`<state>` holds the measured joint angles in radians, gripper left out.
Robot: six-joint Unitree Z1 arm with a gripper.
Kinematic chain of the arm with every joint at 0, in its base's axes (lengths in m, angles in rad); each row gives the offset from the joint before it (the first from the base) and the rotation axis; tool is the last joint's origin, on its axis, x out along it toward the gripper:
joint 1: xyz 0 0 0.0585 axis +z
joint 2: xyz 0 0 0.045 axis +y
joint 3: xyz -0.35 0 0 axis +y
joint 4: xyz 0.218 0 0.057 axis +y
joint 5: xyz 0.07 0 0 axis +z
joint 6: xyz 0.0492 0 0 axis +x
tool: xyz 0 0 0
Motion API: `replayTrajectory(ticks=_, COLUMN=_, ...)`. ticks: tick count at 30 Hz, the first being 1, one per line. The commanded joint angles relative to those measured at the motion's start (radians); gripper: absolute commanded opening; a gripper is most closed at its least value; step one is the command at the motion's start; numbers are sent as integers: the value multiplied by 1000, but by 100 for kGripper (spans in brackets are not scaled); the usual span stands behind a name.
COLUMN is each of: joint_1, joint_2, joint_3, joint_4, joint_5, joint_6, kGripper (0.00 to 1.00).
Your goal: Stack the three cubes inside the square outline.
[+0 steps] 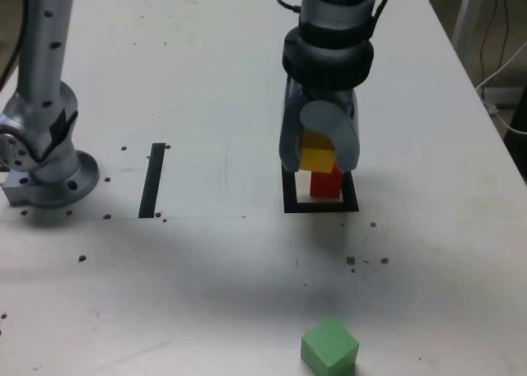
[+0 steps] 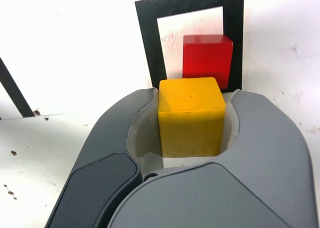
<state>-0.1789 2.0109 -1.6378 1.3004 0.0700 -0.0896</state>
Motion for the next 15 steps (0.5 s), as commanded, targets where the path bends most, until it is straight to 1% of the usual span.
replayTrajectory(ticks=1, joint_1=11, joint_2=14, joint_3=4, joint_4=-5, joint_5=4, joint_6=7, kGripper=26)
replayTrajectory(ticks=10, joint_1=20, joint_2=32, joint_3=16, joint_4=-47, joint_5=7, joint_6=13, kGripper=27)
replayTrajectory(ticks=15, joint_1=22, joint_2=35, joint_3=14, joint_4=-48, joint_5=9, joint_6=17, kGripper=34)
